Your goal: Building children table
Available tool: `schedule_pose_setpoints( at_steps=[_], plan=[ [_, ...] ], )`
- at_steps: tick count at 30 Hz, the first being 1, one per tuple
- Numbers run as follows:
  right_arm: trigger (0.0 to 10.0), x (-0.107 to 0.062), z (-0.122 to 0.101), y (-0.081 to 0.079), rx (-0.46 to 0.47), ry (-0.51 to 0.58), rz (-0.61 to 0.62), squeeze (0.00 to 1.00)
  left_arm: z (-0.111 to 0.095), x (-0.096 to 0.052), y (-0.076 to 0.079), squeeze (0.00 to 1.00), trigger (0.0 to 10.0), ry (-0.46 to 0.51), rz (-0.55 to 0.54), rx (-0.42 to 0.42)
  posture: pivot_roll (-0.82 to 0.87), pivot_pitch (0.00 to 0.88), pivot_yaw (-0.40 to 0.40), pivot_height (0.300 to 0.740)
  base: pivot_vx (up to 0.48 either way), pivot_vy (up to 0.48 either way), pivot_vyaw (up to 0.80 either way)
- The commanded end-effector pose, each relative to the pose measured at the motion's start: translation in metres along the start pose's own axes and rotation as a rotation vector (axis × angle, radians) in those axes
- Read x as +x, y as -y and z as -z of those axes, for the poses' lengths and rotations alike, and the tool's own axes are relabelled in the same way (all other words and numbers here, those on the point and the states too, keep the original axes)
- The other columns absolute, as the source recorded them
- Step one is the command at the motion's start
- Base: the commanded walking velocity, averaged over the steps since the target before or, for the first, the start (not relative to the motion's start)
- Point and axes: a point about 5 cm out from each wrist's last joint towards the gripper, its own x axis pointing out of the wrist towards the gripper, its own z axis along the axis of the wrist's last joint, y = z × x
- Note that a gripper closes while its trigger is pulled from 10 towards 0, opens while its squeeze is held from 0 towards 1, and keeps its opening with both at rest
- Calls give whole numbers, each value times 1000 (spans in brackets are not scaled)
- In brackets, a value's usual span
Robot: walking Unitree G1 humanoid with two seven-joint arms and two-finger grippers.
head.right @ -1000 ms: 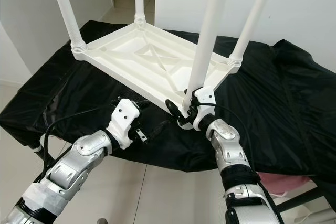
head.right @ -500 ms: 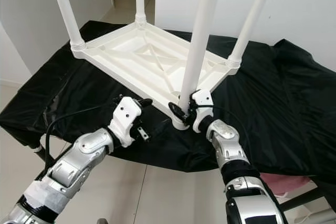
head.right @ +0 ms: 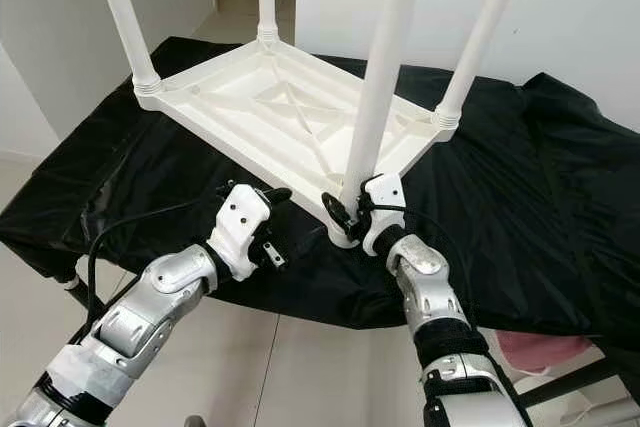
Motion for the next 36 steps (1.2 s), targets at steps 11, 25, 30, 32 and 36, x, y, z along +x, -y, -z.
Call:
schedule_pose_setpoints(
  at_steps=[11, 25, 30, 32, 36],
  plan=[
    [10000, -22, 11, -8, 103, -47, 417, 0, 14, -5, 10, 0, 10000, -39, 100, -57, -10, 85, -30, 740, 0, 0, 0],
    [10000, -15, 0, -40, 178, -27, 539, 0, 13, -4, 11, 0, 10000, -31, 92, -64, -9, 86, -28, 740, 0, 0, 0],
    [10000, -15, -3, -41, 178, -23, 548, 0, 13, -4, 11, 0, 10000, -29, 85, -66, -9, 86, -31, 740, 0, 0, 0],
    [10000, -16, -4, -38, 181, -15, 557, 1000, 12, -4, 12, 0, 10000, -28, 86, -67, -10, 84, -32, 740, 0, 0, 0],
    [10000, -21, -8, -30, 189, 18, 518, 1000, 12, -3, 12, 0, 10000, -27, 84, -65, -12, 84, -34, 740, 0, 0, 0]
  ],
)
